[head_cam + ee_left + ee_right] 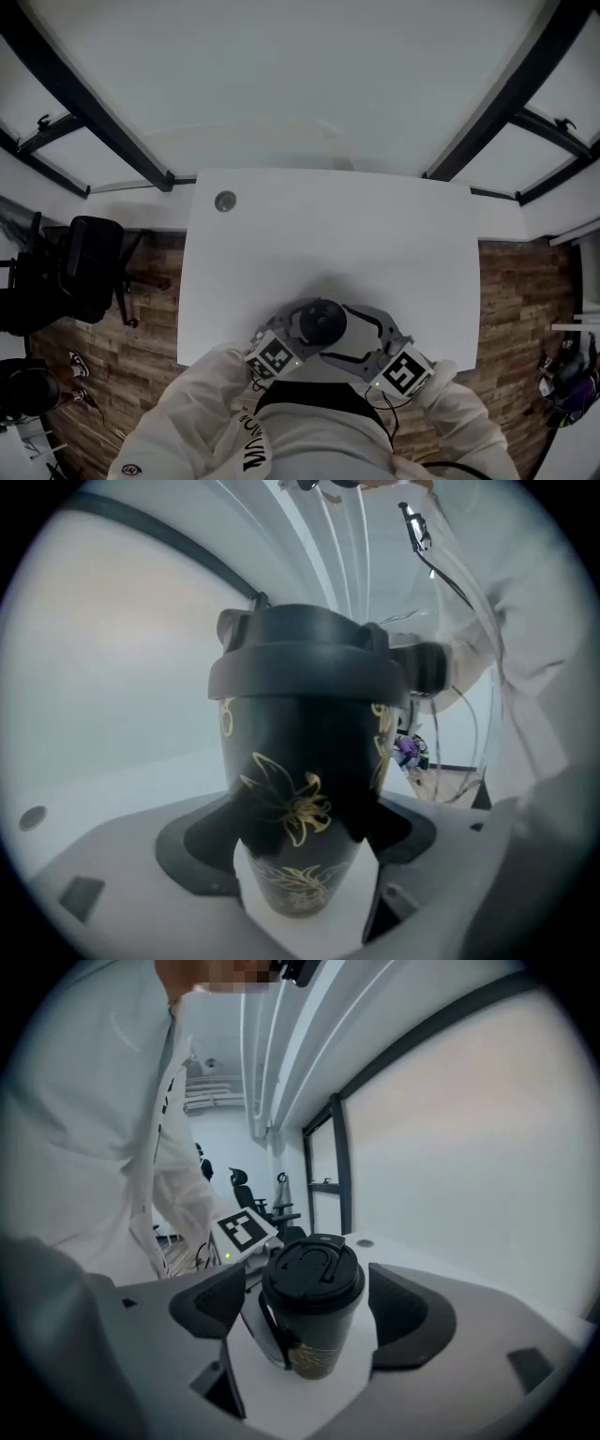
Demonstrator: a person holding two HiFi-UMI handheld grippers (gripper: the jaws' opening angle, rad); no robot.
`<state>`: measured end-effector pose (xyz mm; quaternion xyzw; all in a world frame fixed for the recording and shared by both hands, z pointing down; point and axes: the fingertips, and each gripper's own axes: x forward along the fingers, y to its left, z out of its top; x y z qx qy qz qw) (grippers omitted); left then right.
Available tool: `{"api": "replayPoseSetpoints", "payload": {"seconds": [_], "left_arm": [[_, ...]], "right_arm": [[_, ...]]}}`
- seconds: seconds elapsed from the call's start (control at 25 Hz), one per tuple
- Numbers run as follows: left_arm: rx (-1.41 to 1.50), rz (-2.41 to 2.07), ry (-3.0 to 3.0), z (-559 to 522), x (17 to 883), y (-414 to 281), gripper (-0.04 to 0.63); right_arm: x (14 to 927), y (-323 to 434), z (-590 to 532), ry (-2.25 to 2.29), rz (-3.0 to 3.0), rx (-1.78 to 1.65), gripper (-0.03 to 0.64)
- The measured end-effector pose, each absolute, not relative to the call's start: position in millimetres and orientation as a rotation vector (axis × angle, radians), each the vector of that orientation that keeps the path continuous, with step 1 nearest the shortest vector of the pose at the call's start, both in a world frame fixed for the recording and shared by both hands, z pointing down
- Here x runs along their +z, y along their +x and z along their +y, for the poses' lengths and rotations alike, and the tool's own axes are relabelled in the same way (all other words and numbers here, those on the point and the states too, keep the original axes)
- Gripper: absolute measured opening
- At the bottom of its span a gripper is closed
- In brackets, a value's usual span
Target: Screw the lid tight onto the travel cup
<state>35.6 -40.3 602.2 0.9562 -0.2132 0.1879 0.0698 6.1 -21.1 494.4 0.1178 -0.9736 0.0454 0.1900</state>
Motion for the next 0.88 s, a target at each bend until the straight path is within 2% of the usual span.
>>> {"api": "replayPoseSetpoints", "payload": {"seconds": [0.44,0.88], "left_arm": [[0.644,-0.274,3.003,-35.5,606.9,35.3,0.383],[0.609,-0.497,2.962,-33.4,608.5,34.9,0.383]], "right_arm": [[516.4,-9.7,-29.7,-0.073,-2.667,0.006,0.391],[516.6,-7.9,-23.8,0.309,-2.718,0.102,0.391]]}}
